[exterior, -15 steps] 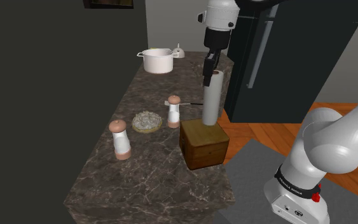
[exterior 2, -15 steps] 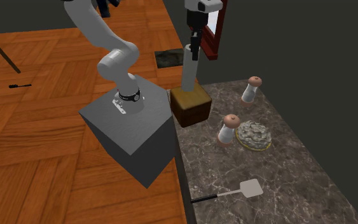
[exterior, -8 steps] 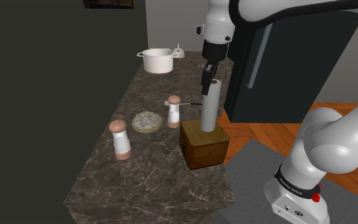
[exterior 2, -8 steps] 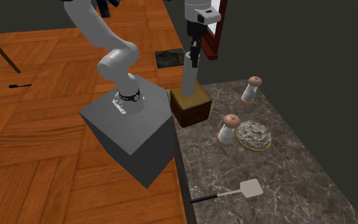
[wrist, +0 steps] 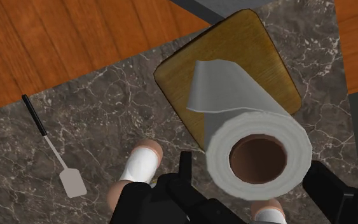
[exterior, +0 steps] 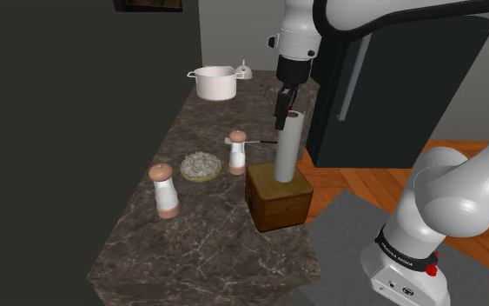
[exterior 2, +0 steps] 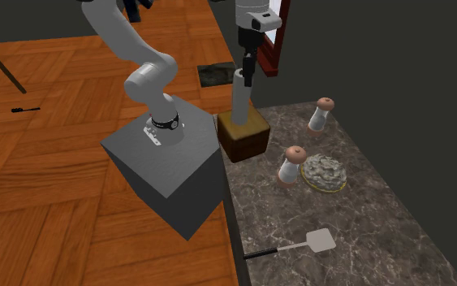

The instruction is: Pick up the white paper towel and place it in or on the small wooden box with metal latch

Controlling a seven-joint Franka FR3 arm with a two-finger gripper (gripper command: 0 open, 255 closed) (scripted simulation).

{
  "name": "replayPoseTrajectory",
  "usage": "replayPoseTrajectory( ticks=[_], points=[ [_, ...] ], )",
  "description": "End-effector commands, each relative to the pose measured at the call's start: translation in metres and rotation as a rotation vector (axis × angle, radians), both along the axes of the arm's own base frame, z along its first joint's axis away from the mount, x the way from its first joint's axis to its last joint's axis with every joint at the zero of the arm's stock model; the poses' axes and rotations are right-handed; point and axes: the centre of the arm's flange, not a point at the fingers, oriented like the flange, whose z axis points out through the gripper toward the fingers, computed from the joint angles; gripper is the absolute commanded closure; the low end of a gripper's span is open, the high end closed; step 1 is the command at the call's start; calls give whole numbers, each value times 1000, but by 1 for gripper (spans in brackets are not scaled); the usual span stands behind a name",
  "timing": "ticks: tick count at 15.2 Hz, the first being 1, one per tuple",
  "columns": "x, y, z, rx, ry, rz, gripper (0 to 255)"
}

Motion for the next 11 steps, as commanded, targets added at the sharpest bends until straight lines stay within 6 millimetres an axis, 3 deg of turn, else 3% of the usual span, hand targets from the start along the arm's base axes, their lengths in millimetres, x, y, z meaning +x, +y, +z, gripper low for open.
replayPoseTrajectory(
  ticks=[1, 4, 8, 11],
  points=[
    [0, 0, 0, 0, 0, 0, 0],
    [0, 0, 0, 0, 0, 0, 0],
    [-4, 1, 50, 0, 0, 0, 0],
    [-4, 1, 50, 0, 0, 0, 0]
  ],
)
